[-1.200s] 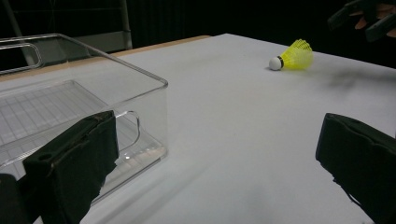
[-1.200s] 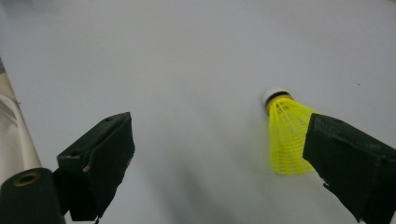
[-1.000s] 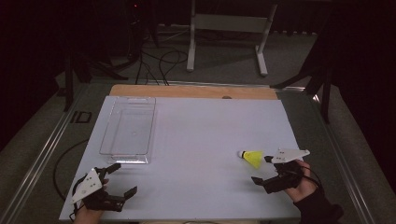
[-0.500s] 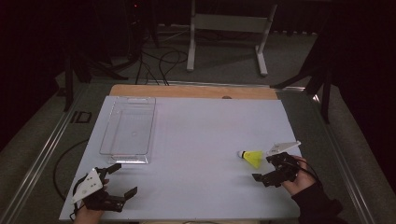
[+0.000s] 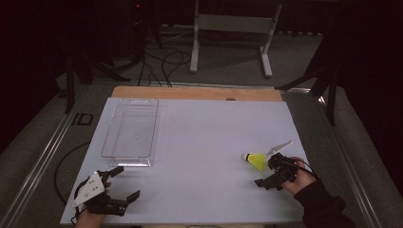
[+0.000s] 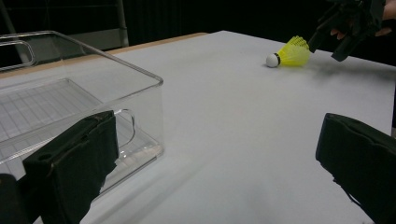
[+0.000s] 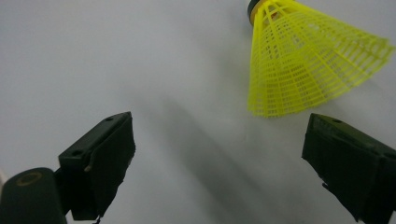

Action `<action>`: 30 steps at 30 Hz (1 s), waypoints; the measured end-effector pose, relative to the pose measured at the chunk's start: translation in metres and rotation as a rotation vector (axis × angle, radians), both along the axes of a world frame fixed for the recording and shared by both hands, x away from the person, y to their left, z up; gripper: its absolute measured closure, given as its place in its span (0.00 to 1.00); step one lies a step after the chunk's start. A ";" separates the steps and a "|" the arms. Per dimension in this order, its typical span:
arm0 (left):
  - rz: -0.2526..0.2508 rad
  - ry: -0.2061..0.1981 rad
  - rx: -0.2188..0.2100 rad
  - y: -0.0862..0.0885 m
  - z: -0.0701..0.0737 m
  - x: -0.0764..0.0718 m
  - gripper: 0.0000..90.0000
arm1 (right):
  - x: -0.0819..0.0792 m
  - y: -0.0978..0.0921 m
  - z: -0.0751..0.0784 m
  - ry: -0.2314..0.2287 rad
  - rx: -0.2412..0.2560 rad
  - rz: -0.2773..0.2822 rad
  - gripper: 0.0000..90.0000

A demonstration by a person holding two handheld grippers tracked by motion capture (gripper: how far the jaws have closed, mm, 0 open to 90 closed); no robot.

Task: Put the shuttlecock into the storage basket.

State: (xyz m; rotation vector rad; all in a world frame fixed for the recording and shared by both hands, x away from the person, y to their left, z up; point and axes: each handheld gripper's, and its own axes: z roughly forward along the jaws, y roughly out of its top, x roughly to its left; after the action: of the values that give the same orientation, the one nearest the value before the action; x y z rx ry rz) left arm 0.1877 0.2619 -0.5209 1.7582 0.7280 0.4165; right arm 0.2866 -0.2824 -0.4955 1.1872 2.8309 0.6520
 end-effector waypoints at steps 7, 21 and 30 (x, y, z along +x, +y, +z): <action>-0.001 0.002 0.000 0.000 0.000 0.000 0.00 | 0.004 0.003 -0.004 0.032 -0.042 0.004 0.10; -0.004 0.002 0.002 -0.001 0.000 0.000 0.00 | 0.015 0.012 -0.006 0.019 -0.128 -0.009 0.30; -0.008 0.008 -0.001 -0.001 0.000 0.000 0.00 | 0.022 0.016 -0.005 -0.014 -0.163 -0.028 0.46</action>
State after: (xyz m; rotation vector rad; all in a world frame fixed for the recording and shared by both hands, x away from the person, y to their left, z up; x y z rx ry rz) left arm 0.1877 0.2614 -0.5210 1.7628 0.7265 0.4033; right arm 0.3082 -0.2668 -0.5010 1.1878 2.7868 0.4175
